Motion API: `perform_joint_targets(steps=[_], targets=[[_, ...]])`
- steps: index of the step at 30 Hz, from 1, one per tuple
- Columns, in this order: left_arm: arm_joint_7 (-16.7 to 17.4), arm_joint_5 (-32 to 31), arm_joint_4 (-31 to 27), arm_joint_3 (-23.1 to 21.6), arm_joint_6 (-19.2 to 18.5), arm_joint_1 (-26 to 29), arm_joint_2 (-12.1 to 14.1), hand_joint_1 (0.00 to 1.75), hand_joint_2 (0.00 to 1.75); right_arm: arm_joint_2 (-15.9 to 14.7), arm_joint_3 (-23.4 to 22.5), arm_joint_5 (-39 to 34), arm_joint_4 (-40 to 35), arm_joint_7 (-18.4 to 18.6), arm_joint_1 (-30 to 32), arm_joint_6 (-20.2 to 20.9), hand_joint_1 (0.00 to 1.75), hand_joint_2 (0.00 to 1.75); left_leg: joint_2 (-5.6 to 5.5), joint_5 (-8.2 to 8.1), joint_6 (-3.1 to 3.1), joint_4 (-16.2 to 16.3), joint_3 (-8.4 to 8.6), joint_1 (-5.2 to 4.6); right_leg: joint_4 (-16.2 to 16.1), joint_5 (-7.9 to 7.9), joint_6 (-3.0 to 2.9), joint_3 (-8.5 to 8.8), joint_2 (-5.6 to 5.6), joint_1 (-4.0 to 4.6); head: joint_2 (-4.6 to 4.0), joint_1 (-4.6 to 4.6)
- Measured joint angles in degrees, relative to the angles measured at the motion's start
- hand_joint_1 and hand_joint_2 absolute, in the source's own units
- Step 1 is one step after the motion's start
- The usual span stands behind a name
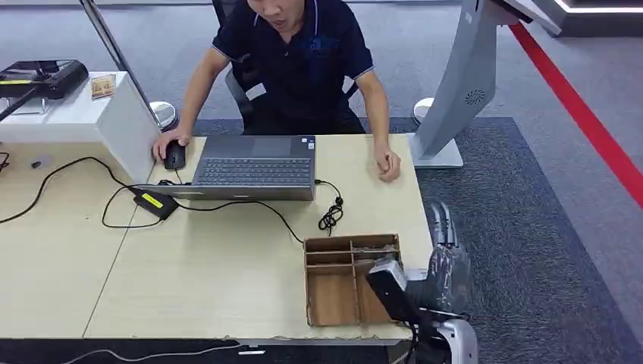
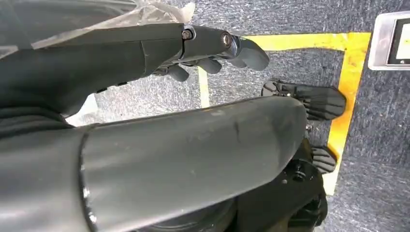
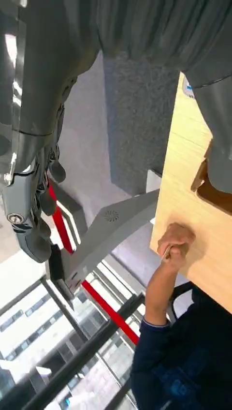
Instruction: Pass the card to the sensor for recognition and then transmit it.
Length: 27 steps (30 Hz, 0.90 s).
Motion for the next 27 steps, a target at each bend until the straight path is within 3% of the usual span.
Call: perform_joint_targets(steps=[16, 27], targets=[[0.00, -0.33, 0.11, 0.00, -0.57, -0.02, 0.46, 0.00, 0.00, -5.73, 9.73, 3.19, -1.38, 1.20, -3.23, 5.73, 0.00, 1.75, 0.00, 0.00, 0.00, 0.00, -0.01, 0.00, 0.00, 0.00, 0.00, 0.00, 0.00, 0.00, 0.00, -0.02], [0.00, -0.94, 0.15, -0.02, -0.83, -0.04, 0.50, 0.00, 0.00, -5.29, 12.94, -0.18, 0.63, -1.42, -4.75, 3.00, 0.00, 1.75, 0.00, 0.00, 0.00, 0.00, -0.02, 0.00, 0.00, 0.00, 0.00, 0.00, 0.00, 0.00, 0.00, -0.02]])
